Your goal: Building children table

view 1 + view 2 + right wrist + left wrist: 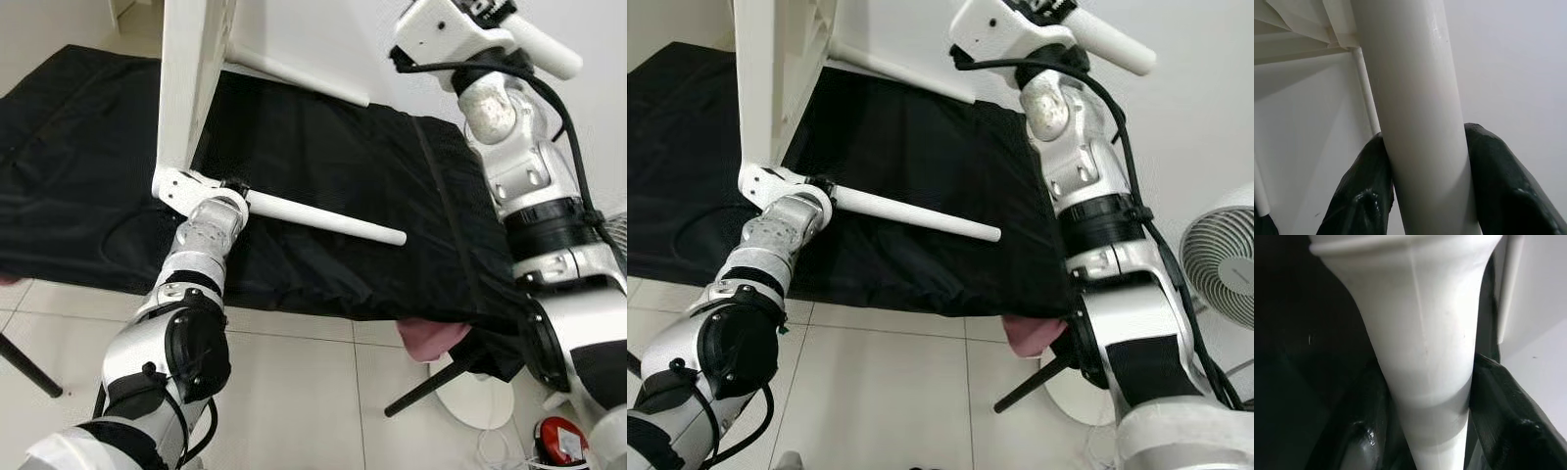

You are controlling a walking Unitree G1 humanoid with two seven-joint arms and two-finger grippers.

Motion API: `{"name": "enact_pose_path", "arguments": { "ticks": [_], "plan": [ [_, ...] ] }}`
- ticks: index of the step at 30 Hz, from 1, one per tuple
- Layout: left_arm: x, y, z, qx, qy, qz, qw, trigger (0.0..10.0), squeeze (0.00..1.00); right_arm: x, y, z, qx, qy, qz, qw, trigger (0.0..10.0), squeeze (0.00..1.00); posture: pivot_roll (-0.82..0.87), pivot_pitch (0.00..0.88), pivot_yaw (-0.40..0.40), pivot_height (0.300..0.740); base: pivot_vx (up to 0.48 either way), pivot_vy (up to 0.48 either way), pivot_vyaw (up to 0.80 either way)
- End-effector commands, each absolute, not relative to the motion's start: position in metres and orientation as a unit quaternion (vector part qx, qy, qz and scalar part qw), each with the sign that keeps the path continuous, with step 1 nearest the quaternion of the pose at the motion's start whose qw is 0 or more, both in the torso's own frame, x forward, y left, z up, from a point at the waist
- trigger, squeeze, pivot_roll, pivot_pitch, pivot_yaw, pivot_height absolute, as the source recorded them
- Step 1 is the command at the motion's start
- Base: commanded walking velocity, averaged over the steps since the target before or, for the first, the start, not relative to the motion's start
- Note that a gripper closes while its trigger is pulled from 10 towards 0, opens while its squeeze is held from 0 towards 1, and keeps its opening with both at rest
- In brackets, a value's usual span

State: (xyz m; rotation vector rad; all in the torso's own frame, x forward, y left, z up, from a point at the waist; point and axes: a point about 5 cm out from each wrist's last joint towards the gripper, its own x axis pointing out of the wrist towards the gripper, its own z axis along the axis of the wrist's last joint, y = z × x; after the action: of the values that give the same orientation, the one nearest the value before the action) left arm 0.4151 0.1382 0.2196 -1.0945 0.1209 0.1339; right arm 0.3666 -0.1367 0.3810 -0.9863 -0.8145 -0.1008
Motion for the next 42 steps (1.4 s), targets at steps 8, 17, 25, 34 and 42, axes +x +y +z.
{"name": "enact_pose_path", "arguments": {
  "ticks": [8,17,25,34,42],
  "plan": [
    [0.388,0.147,0.397,-0.445,-0.273,-0.154,0.839,0.0,0.0,0.344,-0.191,0.382,-0.364,-0.389,-0.166,0.83,0.0,0.0,-0.01,0.0,-0.129,0.74,0.0,0.0,0.0],
    [0.375,0.125,0.428,-0.425,-0.291,-0.202,0.833,0.0,0.0,0.349,-0.219,0.338,-0.347,-0.313,-0.209,0.859,0.0,0.0,0.01,0.0,-0.129,0.74,0.0,0.0,0.0],
    [0.355,0.068,0.442,-0.383,-0.268,-0.3,0.832,0.0,0.0,0.361,-0.236,0.186,-0.089,-0.072,-0.188,0.975,0.0,0.0,0.02,0.0,-0.126,0.74,0.0,0.0,0.0],
    [0.339,0.032,0.445,-0.352,-0.255,-0.362,0.825,0.0,0.0,0.359,-0.216,0.136,0.042,0.008,-0.1,0.994,0.0,0.0,0.02,0.0,-0.111,0.74,0.0,0.0,0.0],
    [0.334,0.013,0.436,-0.347,-0.231,-0.377,0.827,0.0,0.0,0.366,-0.197,0.126,0.048,0.045,-0.025,0.998,0.0,0.0,0.02,0.0,-0.105,0.74,0.0,0.0,0.0]
  ]
}}
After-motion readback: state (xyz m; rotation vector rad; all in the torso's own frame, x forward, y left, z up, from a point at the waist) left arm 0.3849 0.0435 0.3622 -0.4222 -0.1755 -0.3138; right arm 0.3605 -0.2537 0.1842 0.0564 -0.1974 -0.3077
